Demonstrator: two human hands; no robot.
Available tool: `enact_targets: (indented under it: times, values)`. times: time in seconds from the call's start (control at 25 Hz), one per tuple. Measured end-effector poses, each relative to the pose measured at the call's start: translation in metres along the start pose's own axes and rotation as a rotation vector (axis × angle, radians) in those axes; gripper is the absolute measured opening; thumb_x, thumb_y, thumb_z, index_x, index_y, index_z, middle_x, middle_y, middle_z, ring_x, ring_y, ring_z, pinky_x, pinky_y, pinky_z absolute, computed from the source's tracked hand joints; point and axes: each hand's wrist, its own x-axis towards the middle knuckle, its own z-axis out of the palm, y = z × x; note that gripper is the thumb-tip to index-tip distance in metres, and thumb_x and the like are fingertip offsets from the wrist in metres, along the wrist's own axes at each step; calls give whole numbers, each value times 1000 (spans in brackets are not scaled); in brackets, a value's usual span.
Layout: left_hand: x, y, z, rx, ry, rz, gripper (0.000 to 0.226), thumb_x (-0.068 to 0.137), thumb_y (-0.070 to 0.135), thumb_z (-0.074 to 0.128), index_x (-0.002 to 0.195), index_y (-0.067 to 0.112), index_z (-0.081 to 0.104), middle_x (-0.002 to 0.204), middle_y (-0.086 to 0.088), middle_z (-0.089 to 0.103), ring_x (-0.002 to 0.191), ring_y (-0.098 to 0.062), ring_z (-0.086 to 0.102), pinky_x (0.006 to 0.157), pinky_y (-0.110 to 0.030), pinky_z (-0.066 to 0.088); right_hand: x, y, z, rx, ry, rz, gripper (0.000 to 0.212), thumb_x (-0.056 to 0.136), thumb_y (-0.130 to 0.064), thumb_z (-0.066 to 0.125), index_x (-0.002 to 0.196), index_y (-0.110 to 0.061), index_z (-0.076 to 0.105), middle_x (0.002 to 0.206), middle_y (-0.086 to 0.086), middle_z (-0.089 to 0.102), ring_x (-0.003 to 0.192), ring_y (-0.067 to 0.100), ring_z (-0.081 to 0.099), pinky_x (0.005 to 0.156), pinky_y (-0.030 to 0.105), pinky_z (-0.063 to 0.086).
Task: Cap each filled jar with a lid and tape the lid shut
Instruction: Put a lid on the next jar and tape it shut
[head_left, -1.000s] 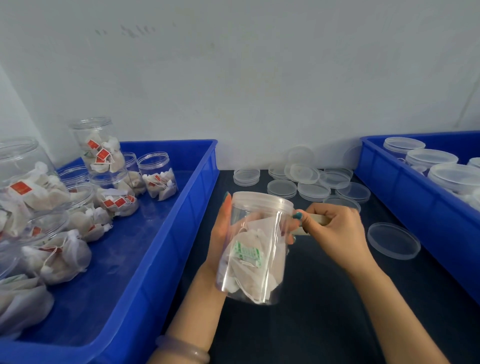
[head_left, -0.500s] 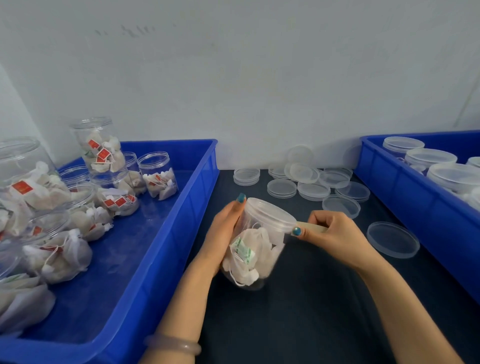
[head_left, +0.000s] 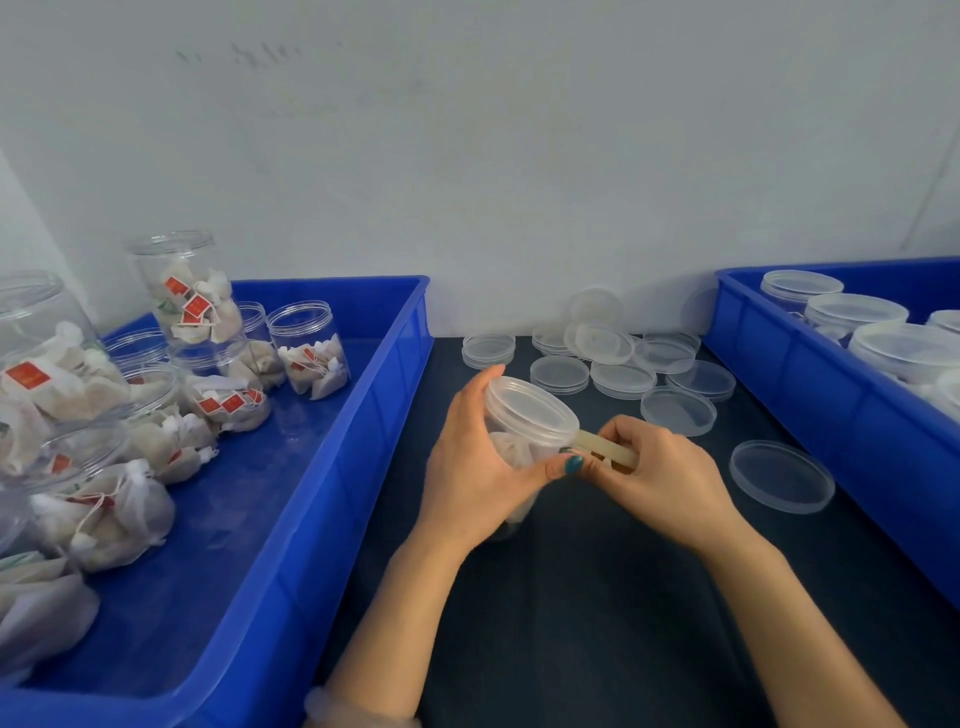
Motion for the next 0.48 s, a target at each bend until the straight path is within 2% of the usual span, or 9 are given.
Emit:
enact_targets:
  times: [0.08,0.16,0.32,0.4,0.48]
  values:
    - [1,-1,-3,-71,45,-26,108,47,79,77,140,43,37,136,21,50,120,3,52,94,-20,49,-1,1,0,25,-36,-39,36,87,-67,48,85,-33,60,70,-11,64,68,8,59,60,30,44]
    - [3,-2,-10,-188,60,-81,99,46,71,83,134,45,45,127,24,56,113,6,56,88,-15,49,-1,1,-3,66,-18,-74,38,91,-65,39,85,-36,63,67,-8,62,66,11,57,61,33,43]
    - [4,2,-14,-512,-15,-175,83,49,48,88,124,37,55,112,24,69,107,6,64,78,-12,52,-1,1,-10,118,80,-116,50,81,-75,34,79,-37,66,60,-4,60,58,12,51,58,34,40]
    - [4,7,-15,-603,-77,-203,86,50,50,92,125,31,57,111,20,71,108,2,65,78,-14,53,-1,2,-15,161,124,-90,54,74,-79,37,75,-34,67,56,-8,57,56,8,49,56,32,37]
    - [3,10,-16,-674,-145,-246,96,44,59,92,128,26,58,118,7,71,112,-10,66,85,-23,56,-2,2,-18,177,165,-81,57,69,-81,39,72,-31,66,56,-10,57,55,8,48,56,31,37]
